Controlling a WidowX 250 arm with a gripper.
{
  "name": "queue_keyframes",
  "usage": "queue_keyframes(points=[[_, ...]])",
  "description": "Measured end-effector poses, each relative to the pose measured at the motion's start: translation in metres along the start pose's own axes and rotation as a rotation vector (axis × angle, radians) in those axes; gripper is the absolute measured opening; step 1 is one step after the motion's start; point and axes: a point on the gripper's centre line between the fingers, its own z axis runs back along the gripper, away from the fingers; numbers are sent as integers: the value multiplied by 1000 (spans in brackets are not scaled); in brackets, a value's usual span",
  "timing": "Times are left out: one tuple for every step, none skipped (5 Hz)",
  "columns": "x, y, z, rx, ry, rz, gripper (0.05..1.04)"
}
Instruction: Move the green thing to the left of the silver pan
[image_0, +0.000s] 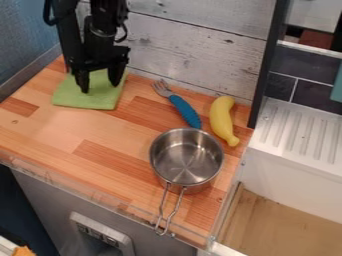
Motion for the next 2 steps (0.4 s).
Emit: queue_keyframes(points=[[4, 3, -5, -44, 15, 42, 1001], [2, 10, -11, -70, 32, 82, 1000]])
